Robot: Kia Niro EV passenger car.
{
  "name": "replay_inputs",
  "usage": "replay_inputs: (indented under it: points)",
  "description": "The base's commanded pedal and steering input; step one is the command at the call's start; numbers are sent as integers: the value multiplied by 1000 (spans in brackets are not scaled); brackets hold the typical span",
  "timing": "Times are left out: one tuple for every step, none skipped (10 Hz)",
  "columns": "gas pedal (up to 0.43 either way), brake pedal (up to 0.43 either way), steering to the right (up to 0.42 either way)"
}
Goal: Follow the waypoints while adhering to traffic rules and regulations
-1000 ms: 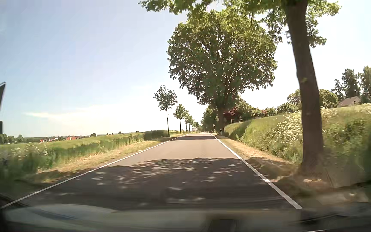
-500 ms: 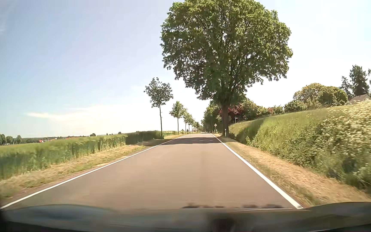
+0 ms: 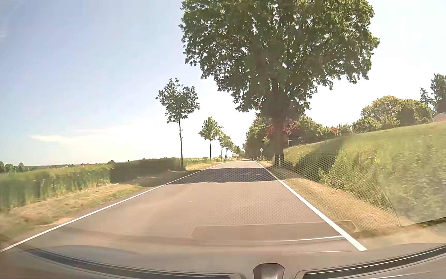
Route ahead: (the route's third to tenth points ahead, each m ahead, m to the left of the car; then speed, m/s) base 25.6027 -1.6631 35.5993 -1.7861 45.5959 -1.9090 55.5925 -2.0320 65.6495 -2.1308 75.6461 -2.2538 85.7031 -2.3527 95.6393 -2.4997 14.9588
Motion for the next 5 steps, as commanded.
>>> replay_inputs:
  points:
    - [260,6,0]
    - [260,6,0]
    - [260,6,0]
    - [260,6,1]
    - [268,6,2]
